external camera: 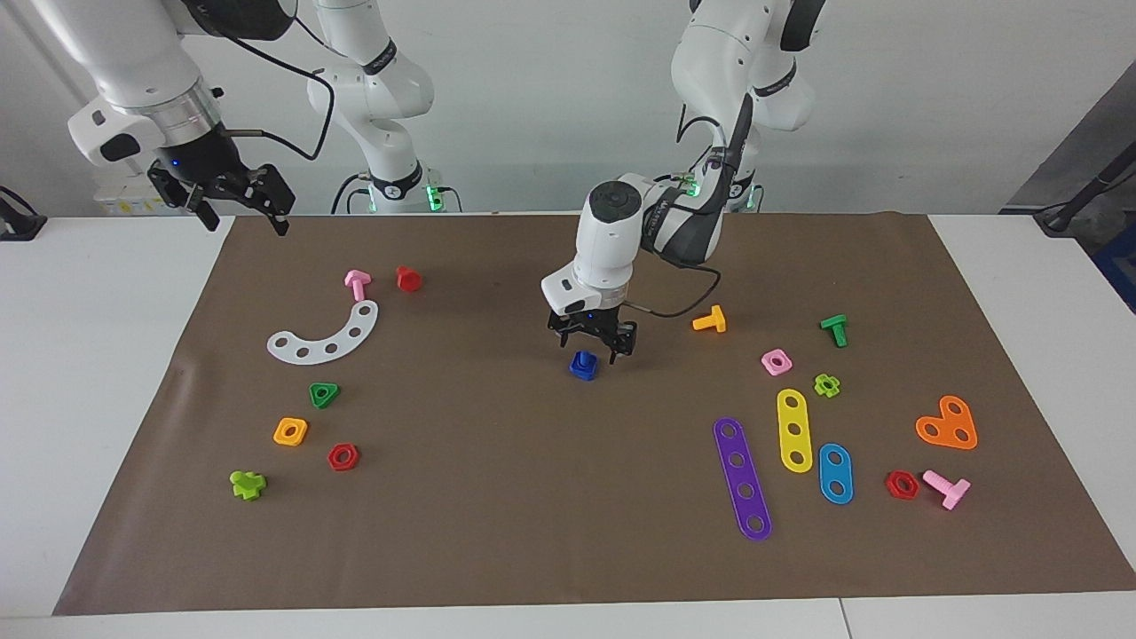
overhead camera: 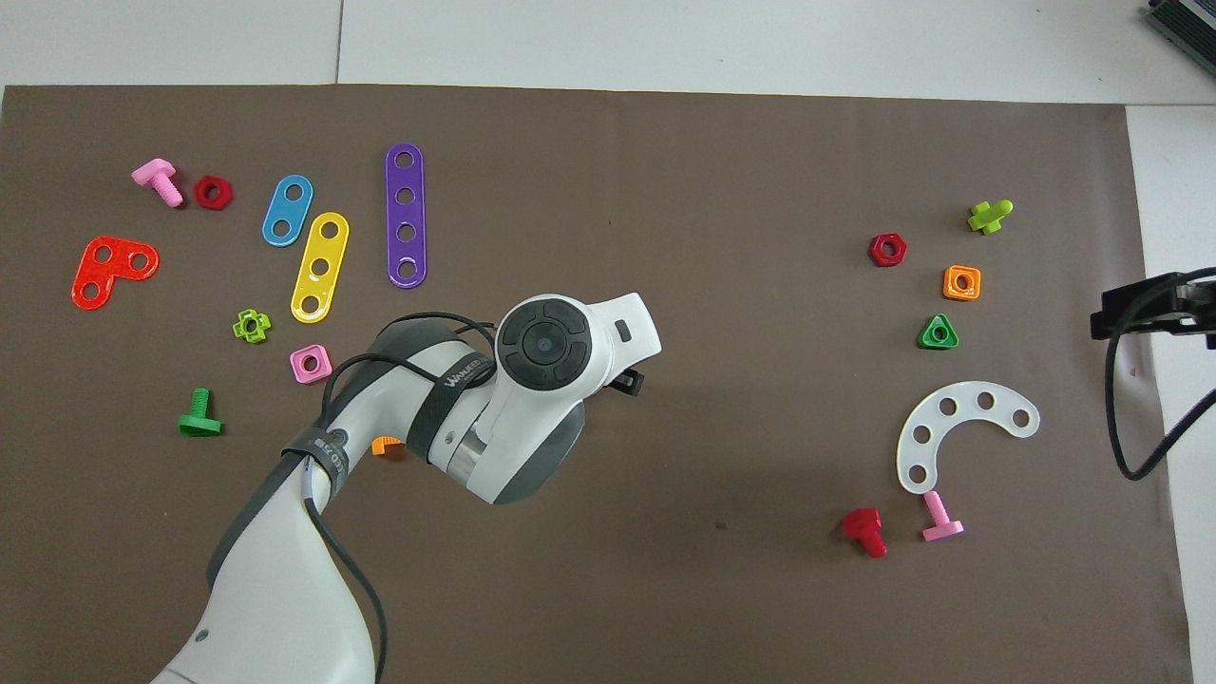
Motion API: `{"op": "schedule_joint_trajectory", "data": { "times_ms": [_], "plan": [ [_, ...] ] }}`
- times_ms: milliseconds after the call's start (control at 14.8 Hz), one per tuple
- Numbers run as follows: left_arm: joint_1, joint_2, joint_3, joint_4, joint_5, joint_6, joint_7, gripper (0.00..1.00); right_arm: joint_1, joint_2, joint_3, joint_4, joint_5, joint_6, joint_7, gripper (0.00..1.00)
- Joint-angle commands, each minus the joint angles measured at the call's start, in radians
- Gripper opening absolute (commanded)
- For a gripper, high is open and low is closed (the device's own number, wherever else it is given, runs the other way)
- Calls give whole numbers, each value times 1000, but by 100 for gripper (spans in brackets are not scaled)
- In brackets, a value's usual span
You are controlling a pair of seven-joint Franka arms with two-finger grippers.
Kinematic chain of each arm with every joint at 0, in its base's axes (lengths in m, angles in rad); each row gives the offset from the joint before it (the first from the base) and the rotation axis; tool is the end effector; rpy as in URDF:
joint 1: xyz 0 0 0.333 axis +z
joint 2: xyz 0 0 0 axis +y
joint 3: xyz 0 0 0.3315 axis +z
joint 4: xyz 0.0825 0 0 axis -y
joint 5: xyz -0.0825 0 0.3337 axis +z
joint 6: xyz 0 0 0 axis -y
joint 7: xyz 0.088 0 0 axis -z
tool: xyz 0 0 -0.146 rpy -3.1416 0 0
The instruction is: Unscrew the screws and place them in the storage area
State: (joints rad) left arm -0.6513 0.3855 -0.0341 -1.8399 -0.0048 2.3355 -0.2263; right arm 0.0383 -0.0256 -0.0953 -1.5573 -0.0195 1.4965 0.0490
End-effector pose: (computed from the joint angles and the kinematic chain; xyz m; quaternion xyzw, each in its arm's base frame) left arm 0.4805 -0.3911 0.3361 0.9730 -0.2241 0.0459 0.0316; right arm 0.4860 -0.0314 0.6129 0.9984 -0.0535 -0.0177 0.0084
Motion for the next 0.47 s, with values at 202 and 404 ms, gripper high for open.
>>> {"op": "schedule_joint_trajectory", "data": {
  "times_ms": [202,404],
  "plan": [
    [-27,32,16,-5,19,48,-33,91,-1,-16,2,-15,18,7,11,100],
    [-25,32,16,-18,19,68,-33,88,-1,-16,2,-17,18,7,11,100]
  ]
}}
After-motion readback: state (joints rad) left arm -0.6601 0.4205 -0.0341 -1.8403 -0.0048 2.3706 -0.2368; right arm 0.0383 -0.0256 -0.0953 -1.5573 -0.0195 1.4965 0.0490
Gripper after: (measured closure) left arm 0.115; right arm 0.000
